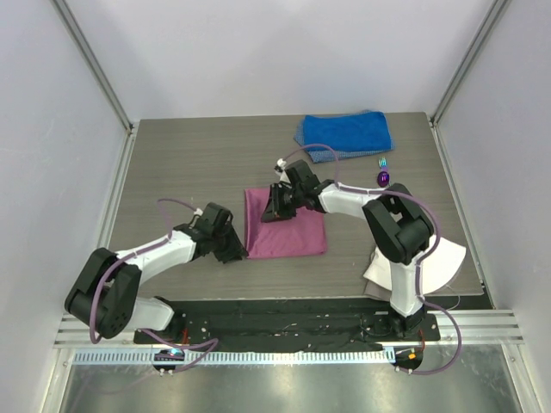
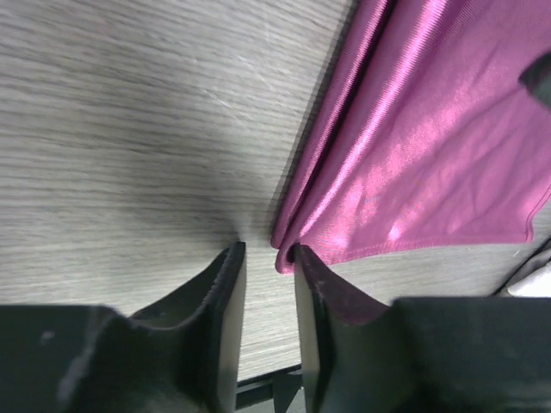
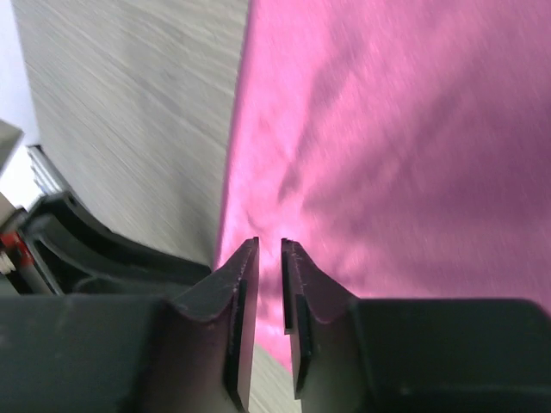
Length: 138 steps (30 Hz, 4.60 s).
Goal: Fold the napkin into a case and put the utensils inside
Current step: Smooth out the square-folded napkin at the center of the board.
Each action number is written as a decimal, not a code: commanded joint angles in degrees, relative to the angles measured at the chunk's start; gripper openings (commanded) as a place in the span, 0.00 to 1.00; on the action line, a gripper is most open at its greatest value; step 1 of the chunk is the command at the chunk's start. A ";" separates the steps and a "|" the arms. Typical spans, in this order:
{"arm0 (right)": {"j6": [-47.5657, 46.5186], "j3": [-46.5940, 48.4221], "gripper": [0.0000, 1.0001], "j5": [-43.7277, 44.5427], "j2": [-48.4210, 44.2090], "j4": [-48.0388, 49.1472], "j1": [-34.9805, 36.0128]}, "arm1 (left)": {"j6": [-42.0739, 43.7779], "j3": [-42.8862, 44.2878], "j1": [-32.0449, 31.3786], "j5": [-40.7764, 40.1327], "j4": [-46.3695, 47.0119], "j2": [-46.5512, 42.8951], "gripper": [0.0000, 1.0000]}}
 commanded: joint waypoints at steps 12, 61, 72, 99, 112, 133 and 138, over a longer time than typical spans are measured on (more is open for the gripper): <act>7.25 14.76 0.13 -5.07 13.82 10.13 2.31 | 0.91 -2.47 1.35 1.14 7.13 3.32 0.12; 6.11 35.25 0.12 -7.54 26.93 0.29 -3.14 | 9.43 5.27 8.56 10.55 10.29 14.40 0.14; -2.94 19.10 0.52 7.48 -0.01 -13.67 -3.31 | 9.26 0.79 8.29 12.57 7.57 2.71 0.43; -2.86 -24.24 0.36 20.33 -30.02 -16.76 -11.66 | 7.32 -3.87 7.24 15.47 13.98 4.99 0.29; -1.46 -26.45 0.27 16.73 -29.67 -13.78 -11.75 | 6.71 -7.30 7.15 15.38 15.04 3.41 0.20; -1.10 -28.38 0.33 16.20 -30.20 -12.89 -11.84 | 5.91 -9.68 6.80 16.08 16.45 3.05 0.17; -1.45 -28.29 0.33 17.16 -31.25 -13.77 -11.75 | 5.83 -9.94 6.71 15.82 16.45 2.62 0.17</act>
